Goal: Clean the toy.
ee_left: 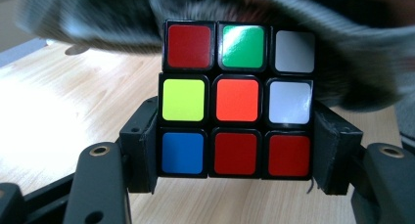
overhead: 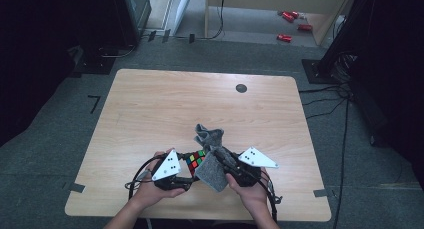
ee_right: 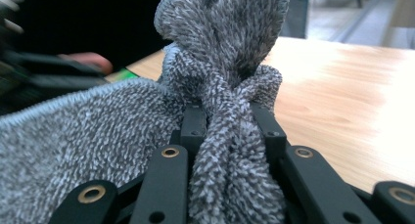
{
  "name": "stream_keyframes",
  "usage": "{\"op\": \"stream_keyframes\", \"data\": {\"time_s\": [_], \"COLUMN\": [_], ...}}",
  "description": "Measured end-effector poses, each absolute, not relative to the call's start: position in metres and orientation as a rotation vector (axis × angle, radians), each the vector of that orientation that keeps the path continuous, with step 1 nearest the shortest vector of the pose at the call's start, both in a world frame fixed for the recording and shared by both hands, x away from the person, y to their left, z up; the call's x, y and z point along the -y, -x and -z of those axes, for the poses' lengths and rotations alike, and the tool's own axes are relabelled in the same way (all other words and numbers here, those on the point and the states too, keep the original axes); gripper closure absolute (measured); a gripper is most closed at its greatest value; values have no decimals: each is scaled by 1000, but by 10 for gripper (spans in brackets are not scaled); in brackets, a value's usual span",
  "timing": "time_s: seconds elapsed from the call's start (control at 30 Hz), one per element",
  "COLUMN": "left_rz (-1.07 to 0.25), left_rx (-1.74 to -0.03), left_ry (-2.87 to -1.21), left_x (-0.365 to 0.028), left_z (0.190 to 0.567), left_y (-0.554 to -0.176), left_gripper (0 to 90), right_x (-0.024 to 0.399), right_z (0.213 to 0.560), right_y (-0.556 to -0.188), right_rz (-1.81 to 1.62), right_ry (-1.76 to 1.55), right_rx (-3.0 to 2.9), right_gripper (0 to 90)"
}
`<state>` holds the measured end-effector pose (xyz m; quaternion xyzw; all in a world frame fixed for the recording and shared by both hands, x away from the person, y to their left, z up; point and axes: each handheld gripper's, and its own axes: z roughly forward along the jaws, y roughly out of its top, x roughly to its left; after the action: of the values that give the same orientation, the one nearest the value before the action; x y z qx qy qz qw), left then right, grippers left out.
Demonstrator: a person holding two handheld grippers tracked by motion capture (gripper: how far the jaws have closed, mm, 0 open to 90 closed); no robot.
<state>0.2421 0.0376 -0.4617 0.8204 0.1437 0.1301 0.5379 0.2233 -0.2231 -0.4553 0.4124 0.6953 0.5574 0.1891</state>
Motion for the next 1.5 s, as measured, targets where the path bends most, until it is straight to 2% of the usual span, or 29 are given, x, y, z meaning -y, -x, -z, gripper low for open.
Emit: {"op": "stream_keyframes", "data": {"time_s": [0.1, 0.27, 0.4, 0.57, 0.77, 0.9, 1.13, 1.37, 1.5], "left_rz": [-289, -333, -334, -337, -317, -338, -348, -301, -324], "left_rx": [-357, -360, -344, -323, -331, -329, -303, -340, -340], "left_ry": [-1918, -1992, -2013, -1987, -1932, -1968, -1981, -1907, -1950], "left_x": [-41, -38, -31, -31, -38, -36, -29, -40, -39], "left_z": [459, 465, 467, 463, 459, 462, 462, 456, 461], "left_y": [-245, -246, -243, -239, -241, -242, -237, -242, -244], "left_gripper": [345, 345, 345, 345, 345, 345, 345, 345, 345], "right_x": [228, 232, 224, 210, 227, 233, 211, 231, 233], "right_z": [462, 451, 437, 441, 452, 446, 436, 450, 437], "right_y": [-228, -223, -212, -210, -222, -220, -208, -222, -217], "right_rz": [-1494, -1575, -1660, -1665, -1547, -1578, -1634, -1555, -1611], "right_ry": [-1214, -1191, -1096, -1062, -1197, -1223, -1042, -1201, -1189], "right_rx": [-1973, -1903, -1884, -1944, -1922, -1884, -1940, -1924, -1878], "right_gripper": [729, 724, 720, 713, 716, 717, 709, 712, 708]}}
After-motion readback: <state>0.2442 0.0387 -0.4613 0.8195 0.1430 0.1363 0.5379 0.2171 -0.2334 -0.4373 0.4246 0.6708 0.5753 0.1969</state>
